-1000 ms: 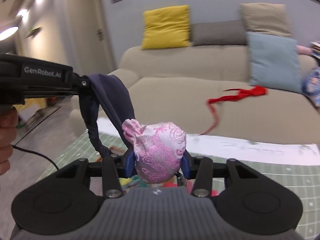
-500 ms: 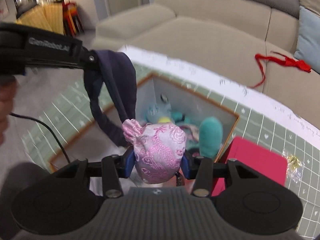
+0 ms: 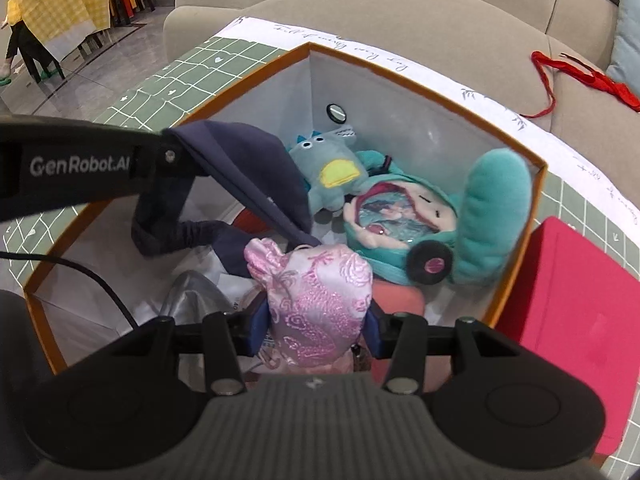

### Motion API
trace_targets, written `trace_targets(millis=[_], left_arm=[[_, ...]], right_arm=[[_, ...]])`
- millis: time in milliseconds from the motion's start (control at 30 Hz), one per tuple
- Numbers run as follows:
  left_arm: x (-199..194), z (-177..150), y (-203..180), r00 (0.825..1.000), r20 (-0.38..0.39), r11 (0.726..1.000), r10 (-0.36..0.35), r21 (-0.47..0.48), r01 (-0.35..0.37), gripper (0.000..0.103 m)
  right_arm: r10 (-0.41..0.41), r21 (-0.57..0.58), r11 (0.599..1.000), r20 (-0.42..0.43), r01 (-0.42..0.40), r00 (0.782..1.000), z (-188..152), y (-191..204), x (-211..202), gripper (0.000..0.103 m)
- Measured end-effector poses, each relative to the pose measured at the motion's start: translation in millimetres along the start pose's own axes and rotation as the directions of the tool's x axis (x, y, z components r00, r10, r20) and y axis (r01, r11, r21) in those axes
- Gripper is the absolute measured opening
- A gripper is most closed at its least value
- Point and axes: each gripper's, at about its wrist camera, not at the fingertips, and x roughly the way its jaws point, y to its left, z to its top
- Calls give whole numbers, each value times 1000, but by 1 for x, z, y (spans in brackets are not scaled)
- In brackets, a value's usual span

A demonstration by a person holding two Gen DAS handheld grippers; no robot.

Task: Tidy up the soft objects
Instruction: 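Open both tools to drop the pouch and headband into the box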

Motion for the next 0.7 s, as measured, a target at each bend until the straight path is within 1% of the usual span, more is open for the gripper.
trace_targets(millis=[33,67,100,133,167,200,267,300,367,433,533,600,700], left_arm=[[1,0,-1,1000,-1,1000,2,5,-2,8],[1,-1,-1,1000,3,1000,-2,15,2,13],[0,-1,-2,1000,7,1000,-14,26,14,36],[-1,-1,-1,999,15,999,-36,37,36,74],[-3,-2,-2,998,20,998,-53,45,52,90],[-4,-3,-3,997,33,997,-64,53,62,96],[-9,-7,-5,996,78,997,-48,56,44,95],[-10,-8,-7,996,85,998,-29,54,24,95],[-8,-7,-10,999,50,999,15,50,-17,95],[-6,-5,-9,999,21,999,33,28,-34,95],[-5,-5,-5,1000,-7,1000,-2,-15,2,95],[-4,-5,-2,1000,-22,999,-13,-45,12,95],[-9,-4,0,1000,-20,998,-23,-67,22,95]], right_arm=[[4,1,1000,-1,-4,1000,0,-4,6,49],[6,3,1000,-1,-6,1000,-1,-3,8,52],[9,5,1000,-1,-9,1000,-2,-5,9,63],[11,3,1000,1,-11,1000,-2,-4,8,70],[11,0,1000,7,-11,1000,-1,-3,8,70],[9,-6,1000,12,-8,1000,0,-2,8,71],[7,-20,1000,19,-7,1000,2,1,8,76],[9,-28,1000,16,-9,1000,3,2,7,77],[7,-43,999,11,-6,1000,4,6,6,78],[5,-50,999,15,-4,1000,4,8,4,83],[22,-43,999,13,-21,1000,6,10,-1,86],[31,-38,999,26,-30,999,7,10,-7,86],[43,-45,998,35,-41,998,9,11,-17,89]])
